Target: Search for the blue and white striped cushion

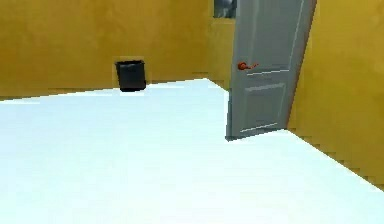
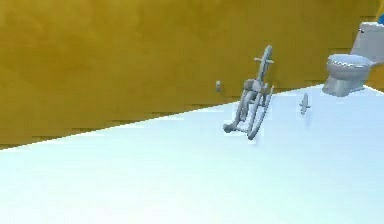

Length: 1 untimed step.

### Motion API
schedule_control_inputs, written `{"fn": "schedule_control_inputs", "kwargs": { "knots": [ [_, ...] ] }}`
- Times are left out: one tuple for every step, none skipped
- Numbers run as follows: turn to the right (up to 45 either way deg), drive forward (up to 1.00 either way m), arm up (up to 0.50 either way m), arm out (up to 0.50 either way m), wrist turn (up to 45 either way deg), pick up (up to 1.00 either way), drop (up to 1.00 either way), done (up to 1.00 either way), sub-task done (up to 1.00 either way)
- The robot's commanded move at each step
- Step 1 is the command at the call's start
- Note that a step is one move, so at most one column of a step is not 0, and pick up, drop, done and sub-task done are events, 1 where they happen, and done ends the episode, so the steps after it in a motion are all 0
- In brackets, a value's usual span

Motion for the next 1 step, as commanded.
{"fn": "schedule_control_inputs", "kwargs": {
  "knots": [
    [0.0,1.0,0.0,0.0,0.0,0.0,0.0,0.0,0.0]
  ]
}}
